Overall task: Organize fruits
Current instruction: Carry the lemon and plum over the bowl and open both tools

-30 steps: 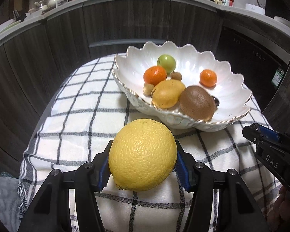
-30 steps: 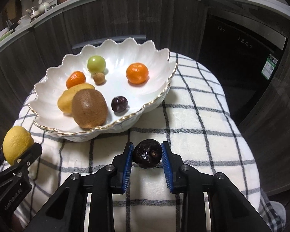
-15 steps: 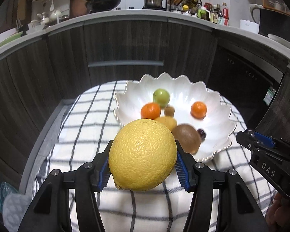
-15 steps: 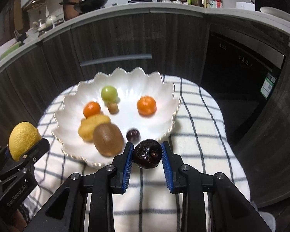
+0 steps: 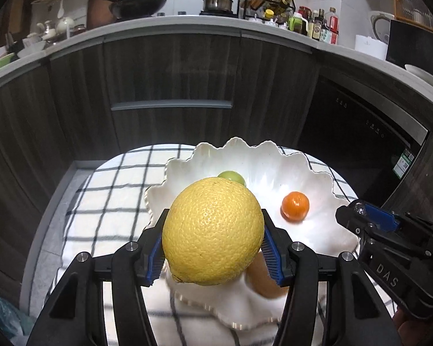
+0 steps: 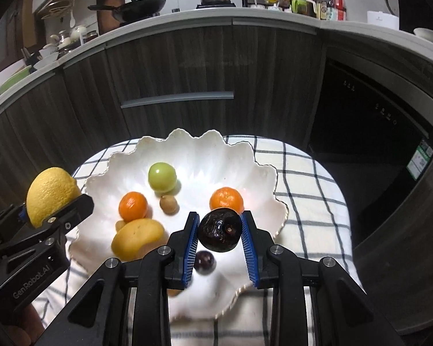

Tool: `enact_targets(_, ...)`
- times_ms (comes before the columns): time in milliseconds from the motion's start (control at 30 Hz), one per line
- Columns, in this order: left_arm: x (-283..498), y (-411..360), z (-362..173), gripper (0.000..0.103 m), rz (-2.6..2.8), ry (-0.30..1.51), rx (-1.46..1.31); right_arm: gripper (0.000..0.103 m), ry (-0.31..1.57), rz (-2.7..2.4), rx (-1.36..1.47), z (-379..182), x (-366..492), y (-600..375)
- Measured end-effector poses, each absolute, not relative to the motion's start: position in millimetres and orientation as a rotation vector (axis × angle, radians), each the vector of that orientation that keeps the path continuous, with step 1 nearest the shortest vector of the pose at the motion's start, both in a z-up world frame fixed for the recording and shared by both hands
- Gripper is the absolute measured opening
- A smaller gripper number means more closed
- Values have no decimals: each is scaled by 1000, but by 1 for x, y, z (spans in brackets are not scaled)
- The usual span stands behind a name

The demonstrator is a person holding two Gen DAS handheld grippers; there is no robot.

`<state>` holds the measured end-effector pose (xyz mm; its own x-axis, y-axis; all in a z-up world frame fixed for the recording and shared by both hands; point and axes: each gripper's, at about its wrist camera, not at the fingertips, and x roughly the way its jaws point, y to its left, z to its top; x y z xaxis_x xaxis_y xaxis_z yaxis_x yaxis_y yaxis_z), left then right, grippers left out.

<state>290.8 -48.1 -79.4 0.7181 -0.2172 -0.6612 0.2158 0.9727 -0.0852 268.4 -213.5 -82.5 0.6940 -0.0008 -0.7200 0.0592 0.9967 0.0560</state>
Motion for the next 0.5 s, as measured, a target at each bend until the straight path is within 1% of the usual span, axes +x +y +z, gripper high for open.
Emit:
enact_targets(167,319,-59,-96,56,-271,784,23,30,831,-35,69,-94,286,-214)
enact_targets(500,335,-59,-120,57,-264,874,12,31,902,-30,76,-117,306,-211)
